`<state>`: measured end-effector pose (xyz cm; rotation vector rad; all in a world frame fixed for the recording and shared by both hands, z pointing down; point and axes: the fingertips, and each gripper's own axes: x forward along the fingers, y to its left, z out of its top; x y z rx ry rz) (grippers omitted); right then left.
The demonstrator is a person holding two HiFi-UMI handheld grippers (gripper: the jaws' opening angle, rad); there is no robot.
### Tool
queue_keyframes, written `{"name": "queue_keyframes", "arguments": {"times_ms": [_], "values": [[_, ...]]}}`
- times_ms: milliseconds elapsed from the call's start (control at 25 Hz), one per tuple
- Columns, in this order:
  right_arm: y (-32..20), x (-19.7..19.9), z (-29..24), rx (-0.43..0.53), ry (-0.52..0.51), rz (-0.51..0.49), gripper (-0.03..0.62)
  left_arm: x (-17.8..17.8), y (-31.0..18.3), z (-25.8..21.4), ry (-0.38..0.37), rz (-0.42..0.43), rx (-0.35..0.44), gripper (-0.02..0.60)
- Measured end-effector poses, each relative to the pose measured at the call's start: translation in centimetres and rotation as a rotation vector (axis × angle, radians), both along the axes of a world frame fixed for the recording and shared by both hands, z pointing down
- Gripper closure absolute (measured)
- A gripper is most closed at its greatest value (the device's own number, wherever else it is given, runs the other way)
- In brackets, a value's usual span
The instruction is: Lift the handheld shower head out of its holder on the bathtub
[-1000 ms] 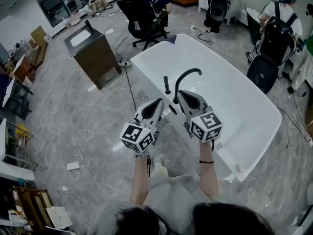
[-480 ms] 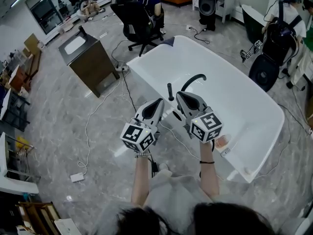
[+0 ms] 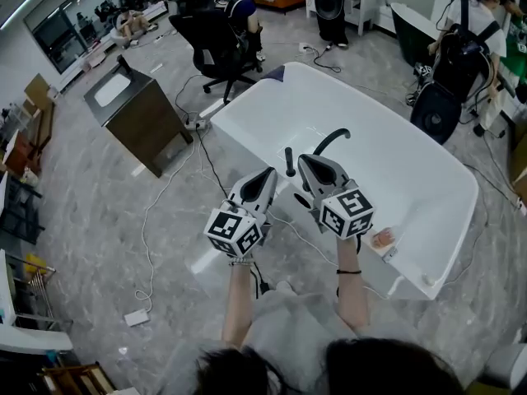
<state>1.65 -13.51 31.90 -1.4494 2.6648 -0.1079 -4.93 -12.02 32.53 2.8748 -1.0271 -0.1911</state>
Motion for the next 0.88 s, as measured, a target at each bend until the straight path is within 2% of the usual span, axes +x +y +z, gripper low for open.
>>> {"name": "queue_keyframes", "arguments": {"times_ms": [280,440,600,880], "values": [[-1.3,-1.8,0.9,-0.004,0.013,0.026,0.594,-1.7,-1.8,0.3,0.004,0.026,0.007,0.577],[-2.1,-1.5,0.7,0.001,0.003,0.031,0.594,-1.8,-2.9,0.2,0.022,0.021,0.009,0.577],[-3.6,-0.8,0.9,0.000,-0.012,0.035,0.594,-1.2,-3.8,0.8,0.007,0.028,0.002,0.577],[-9.4,-0.4,0.0,0.012,-0.015,0.020,0.594,-1.4,-9.4,-0.1,0.001,-0.002,0.017,0.577]]}}
